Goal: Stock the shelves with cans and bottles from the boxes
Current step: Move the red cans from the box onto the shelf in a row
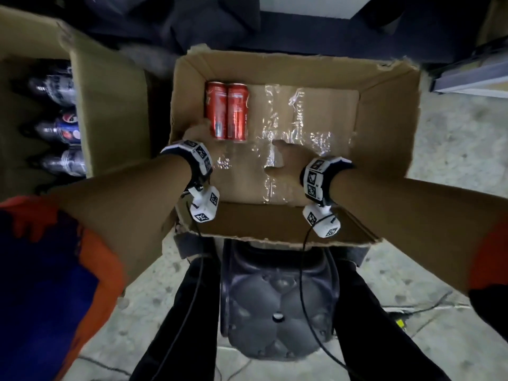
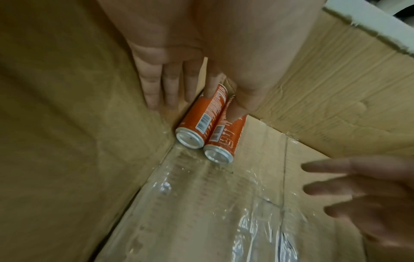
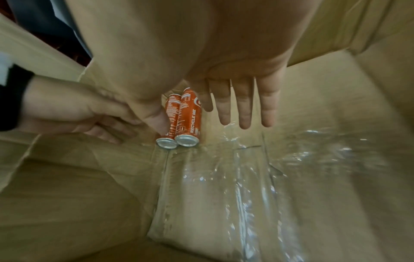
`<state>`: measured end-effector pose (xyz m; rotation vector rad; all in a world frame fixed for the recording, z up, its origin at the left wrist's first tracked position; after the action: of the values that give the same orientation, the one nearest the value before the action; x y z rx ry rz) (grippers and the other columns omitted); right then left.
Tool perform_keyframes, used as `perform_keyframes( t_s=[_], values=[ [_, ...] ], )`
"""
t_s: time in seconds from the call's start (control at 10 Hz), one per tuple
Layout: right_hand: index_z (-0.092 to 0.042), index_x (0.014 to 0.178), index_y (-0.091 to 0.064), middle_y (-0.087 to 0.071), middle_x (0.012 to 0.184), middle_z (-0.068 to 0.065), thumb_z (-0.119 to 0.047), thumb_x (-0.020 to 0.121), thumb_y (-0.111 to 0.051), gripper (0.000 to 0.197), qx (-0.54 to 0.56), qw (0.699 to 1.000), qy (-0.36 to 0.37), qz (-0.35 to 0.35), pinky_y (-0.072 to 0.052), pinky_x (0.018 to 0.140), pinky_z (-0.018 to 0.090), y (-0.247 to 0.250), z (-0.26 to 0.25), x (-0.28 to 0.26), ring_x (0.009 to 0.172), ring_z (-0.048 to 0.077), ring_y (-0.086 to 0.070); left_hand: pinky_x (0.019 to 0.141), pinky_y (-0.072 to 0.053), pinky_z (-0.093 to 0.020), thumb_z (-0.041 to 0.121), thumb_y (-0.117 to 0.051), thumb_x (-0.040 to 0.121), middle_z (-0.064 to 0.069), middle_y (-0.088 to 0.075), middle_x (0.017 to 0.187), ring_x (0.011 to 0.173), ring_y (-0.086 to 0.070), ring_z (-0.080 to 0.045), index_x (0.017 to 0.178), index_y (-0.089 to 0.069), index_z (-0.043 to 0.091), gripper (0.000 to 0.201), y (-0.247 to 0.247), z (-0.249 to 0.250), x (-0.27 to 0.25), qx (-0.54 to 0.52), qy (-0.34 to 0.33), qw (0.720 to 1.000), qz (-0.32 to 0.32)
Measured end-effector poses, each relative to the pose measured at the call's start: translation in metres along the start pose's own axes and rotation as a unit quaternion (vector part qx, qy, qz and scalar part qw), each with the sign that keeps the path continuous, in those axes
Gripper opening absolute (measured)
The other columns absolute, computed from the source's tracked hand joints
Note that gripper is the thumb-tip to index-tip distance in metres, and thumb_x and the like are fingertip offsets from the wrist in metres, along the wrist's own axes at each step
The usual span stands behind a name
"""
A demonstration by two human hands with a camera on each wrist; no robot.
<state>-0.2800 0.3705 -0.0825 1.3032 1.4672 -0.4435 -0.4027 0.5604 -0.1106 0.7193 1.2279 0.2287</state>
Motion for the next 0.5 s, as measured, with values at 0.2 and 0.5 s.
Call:
perform_keyframes(
  t_s=[0.2, 0.5],
  values=[
    [-0.008, 0.152, -0.029, -0.04, 0.15, 0.02, -0.04, 0.095, -0.064, 0.075, 0.01, 0.994, -0.008, 0.111, -0.04, 0.107, 0.044, 0.006, -0.029, 0.088, 0.135, 0.038, -0.045, 0.106, -0.045, -0.046, 0.046, -0.071, 0.081, -0.01, -0.059, 0.13, 0.115, -0.06, -0.029, 0.134, -0.052, 0.017, 0.064, 0.002, 0.019, 0.049, -0.05, -0.034, 0.997, 0.043],
    [-0.009, 0.14, -0.049, -0.056, 0.136, 0.011, -0.034, 0.095, -0.063, 0.054, 0.117, 0.976, -0.059, 0.176, -0.041, 0.087, 0.024, 0.004, -0.051, 0.178, 0.121, 0.027, -0.058, 0.108, -0.039, -0.045, 0.032, -0.057, 0.093, -0.019, -0.04, 0.142, 0.121, -0.051, -0.035, 0.141, -0.041, 0.009, 0.055, 0.002, 0.027, 0.087, 0.014, -0.057, 0.994, 0.089]
  ],
)
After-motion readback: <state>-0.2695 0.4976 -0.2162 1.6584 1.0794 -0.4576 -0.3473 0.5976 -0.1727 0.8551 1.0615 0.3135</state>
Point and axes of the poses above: each hand's wrist, its own x-axis towards the middle knuckle, its own y-axis out of the back of the hand, z = x × y, the point moved 3 cm from there along x, towards the middle knuckle
